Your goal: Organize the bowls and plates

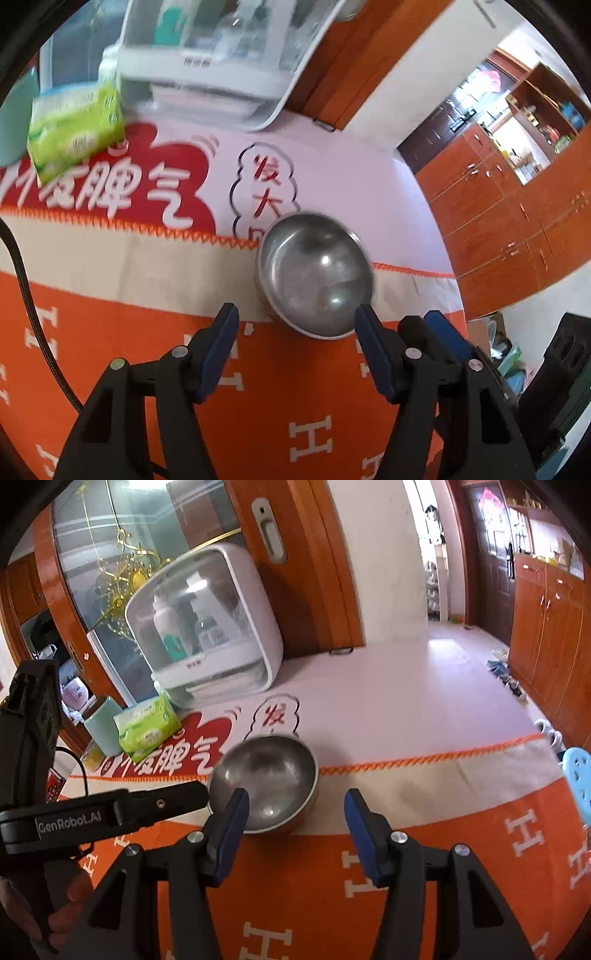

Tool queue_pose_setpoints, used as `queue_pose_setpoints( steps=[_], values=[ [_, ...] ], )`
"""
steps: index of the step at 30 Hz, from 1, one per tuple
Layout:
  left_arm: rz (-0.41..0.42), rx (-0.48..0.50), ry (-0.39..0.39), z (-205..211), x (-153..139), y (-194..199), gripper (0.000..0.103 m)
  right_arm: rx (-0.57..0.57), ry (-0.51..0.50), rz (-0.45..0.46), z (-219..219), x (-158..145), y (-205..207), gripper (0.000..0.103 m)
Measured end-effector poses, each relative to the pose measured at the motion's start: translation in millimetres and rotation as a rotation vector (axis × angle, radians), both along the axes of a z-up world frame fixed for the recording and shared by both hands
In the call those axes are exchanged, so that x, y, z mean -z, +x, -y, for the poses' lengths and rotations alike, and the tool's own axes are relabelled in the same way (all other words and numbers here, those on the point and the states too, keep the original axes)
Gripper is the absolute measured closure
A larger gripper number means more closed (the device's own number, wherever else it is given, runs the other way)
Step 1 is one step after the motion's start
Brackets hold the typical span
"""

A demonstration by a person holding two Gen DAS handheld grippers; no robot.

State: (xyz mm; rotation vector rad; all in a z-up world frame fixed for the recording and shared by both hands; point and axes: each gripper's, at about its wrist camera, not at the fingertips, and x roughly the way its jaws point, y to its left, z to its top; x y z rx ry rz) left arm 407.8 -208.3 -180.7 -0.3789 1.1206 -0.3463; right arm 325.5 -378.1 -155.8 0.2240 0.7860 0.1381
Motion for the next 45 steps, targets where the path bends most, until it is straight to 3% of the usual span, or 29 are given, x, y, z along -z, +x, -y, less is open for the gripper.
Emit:
queue_pose_setpoints(
  steps=[6, 12, 14, 16, 22, 38, 45],
  values=[
    [-0.027, 0.007, -0.027, 1.9, 25.0, 5.4, 0.039, -0.016, 0.019, -0.032, -9.0, 21.7, 10.4, 0.05],
    [-0.02, 0.003, -0.034, -1.3, 35.2, 8.6, 0.042, -0.022, 0.04, -0.057, -13.8, 36.0, 19.6, 0.065],
    [-0.028, -0.003, -0.041, -3.4, 37.2, 8.3, 0.046, -0.021, 0.037, -0.06, -15.8, 37.6, 21.9, 0.068],
    [-0.039, -0.004, -0.053, -5.9, 39.8, 8.2, 0.059, -0.02, 0.019, -0.055, -18.0, 37.8, 22.6, 0.073],
    [-0.055, 0.022, -0.061, -4.3, 43.8, 5.9, 0.078, -0.012, 0.032, -0.074, -14.1, 40.0, 22.9, 0.083],
    [-0.081, 0.069, 0.021, 5.0, 37.1, -10.5, 0.086, 0.007, 0.056, -0.143, -6.3, 34.6, 5.8, 0.091],
    [-0.057, 0.09, 0.025, 1.8, 16.4, -27.3, 0.086, -0.002, 0.044, -0.116, -8.8, 15.0, -12.7, 0.091]
  ],
)
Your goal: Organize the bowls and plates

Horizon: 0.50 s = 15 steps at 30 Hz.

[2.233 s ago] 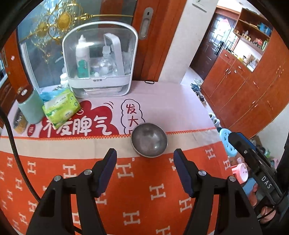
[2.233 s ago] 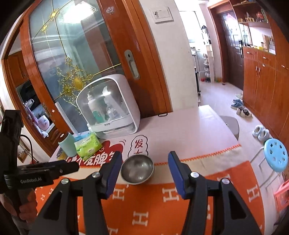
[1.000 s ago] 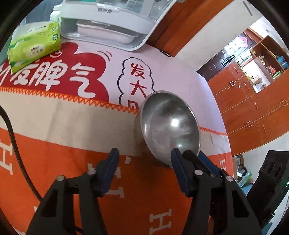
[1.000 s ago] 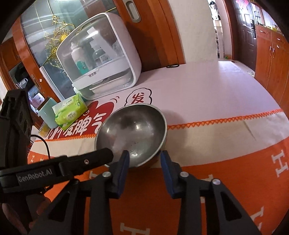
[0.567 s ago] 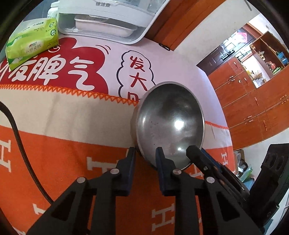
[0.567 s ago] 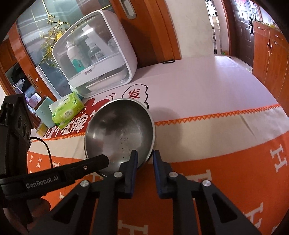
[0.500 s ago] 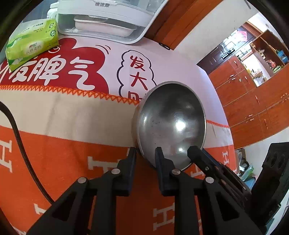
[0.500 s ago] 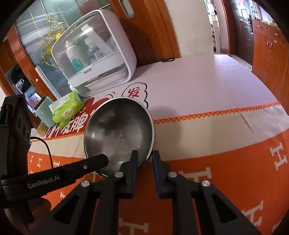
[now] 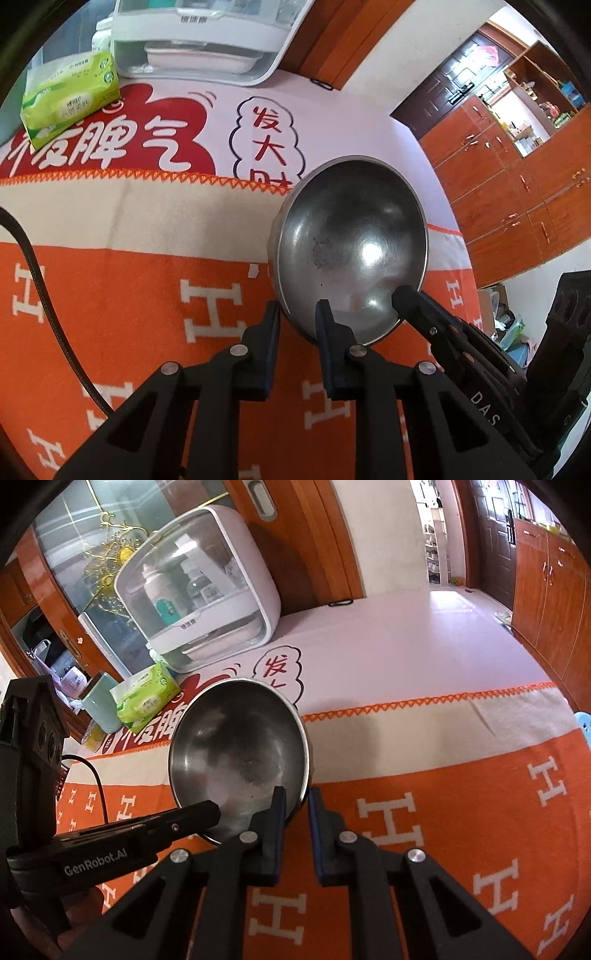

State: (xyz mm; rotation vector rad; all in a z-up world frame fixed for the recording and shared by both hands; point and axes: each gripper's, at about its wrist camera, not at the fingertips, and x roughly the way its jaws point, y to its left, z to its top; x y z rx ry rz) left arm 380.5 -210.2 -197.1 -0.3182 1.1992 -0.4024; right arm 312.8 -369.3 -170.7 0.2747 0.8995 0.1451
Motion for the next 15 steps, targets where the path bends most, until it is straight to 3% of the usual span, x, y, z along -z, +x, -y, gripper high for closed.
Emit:
queue_pose_setpoints(
  steps=[15],
  values=[
    [0.096, 0.026, 0.005, -12.3, -72.1, -50.1, 0.087, 0.021, 0.011, 0.103, -2.9, -60.1, -53.8, 0.091]
  ],
)
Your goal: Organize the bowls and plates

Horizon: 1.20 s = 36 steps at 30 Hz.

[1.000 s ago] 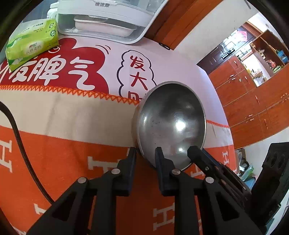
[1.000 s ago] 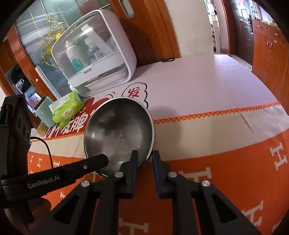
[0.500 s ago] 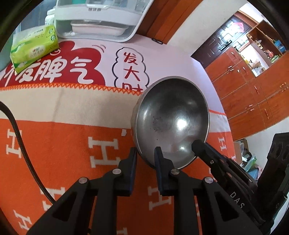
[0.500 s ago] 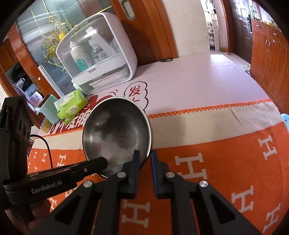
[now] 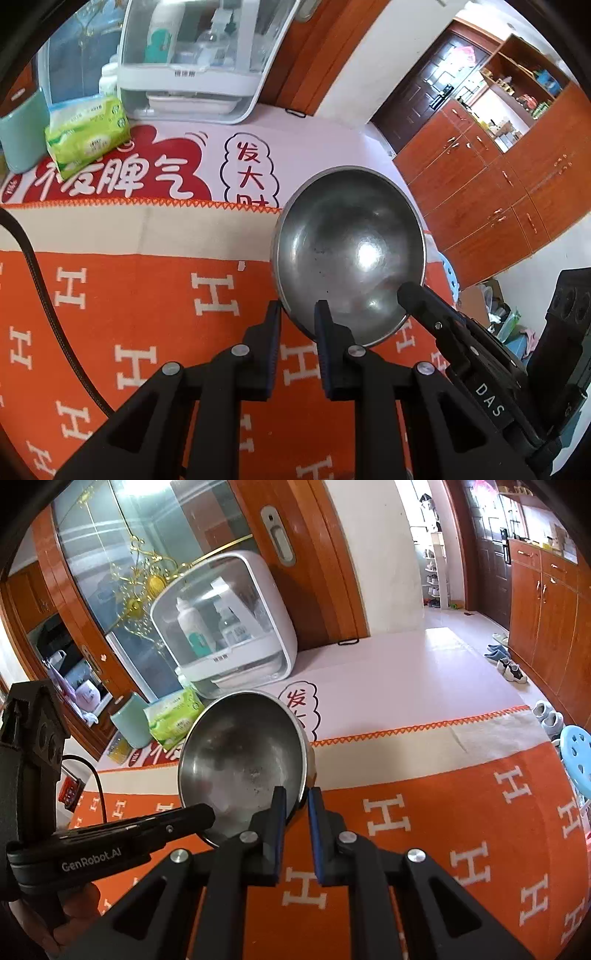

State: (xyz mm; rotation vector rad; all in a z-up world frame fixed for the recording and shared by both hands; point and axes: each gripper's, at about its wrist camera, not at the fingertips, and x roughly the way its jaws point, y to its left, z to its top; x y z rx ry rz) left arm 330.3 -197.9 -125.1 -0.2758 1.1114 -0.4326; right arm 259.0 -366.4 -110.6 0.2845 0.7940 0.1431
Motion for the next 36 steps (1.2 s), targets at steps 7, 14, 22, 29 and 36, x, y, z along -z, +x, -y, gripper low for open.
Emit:
queue_pose_setpoints(
  steps=[7, 14, 22, 29, 36],
  values=[
    [0.026, 0.02, 0.011, -2.0, -28.9, -37.5, 0.087, 0.016, 0.021, 0.038, 2.2, -20.7, -41.0, 0.091],
    [0.051, 0.048, -0.001, -3.1, -50.8, -79.5, 0.087, 0.029, 0.036, 0.068, 3.7, -34.2, -83.7, 0.094],
    [0.091, 0.1, -0.008, 4.8, -74.5, -132.9, 0.087, -0.007, 0.032, 0.074, -12.6, -39.1, -132.3, 0.103],
    [0.057, 0.097, 0.009, -5.2, -65.7, -167.2, 0.087, 0.001, 0.017, 0.099, -17.5, -46.2, -165.2, 0.103],
    [0.003, 0.09, 0.029, -16.1, -48.7, -186.9, 0.087, 0.068, 0.054, 0.045, -2.7, -32.9, -189.3, 0.103]
  ],
)
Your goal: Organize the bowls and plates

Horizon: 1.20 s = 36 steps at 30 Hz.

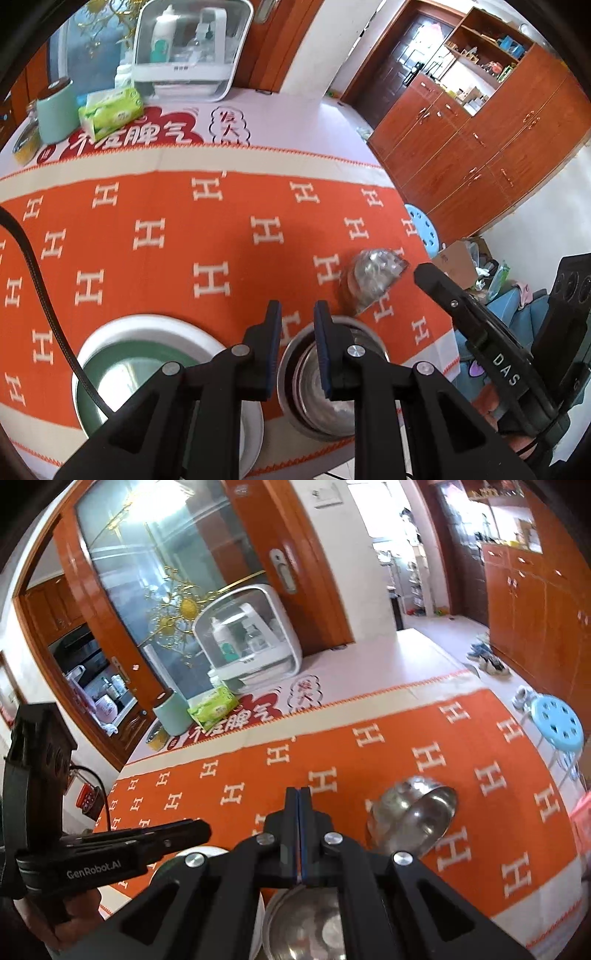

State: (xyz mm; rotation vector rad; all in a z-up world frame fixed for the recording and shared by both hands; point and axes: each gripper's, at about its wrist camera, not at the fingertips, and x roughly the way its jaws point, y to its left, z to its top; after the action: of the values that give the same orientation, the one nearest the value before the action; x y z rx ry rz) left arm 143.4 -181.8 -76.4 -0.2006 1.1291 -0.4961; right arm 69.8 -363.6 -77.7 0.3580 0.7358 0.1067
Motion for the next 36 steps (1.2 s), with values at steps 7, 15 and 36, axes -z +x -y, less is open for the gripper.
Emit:
queue_pose_setpoints(
  steps=[7, 15, 36],
  values=[
    [-0.001, 0.031, 0.009, 6.1, -1.4, -15.9, 0.087, 0.036, 0.011, -0.015, 9.5, 6.5, -23.3, 0.103],
    [-0.006, 0.06, 0.029, 13.0, -3.2, -40.3, 0.087, 0.063, 0.025, -0.025, 16.5, 13.5, -49.1, 0.103],
    [-0.029, 0.133, 0.011, 24.0, -2.4, -41.4, 0.086, 0.135, 0.039, -0.055, 25.4, 19.5, -68.9, 0.103]
  ],
)
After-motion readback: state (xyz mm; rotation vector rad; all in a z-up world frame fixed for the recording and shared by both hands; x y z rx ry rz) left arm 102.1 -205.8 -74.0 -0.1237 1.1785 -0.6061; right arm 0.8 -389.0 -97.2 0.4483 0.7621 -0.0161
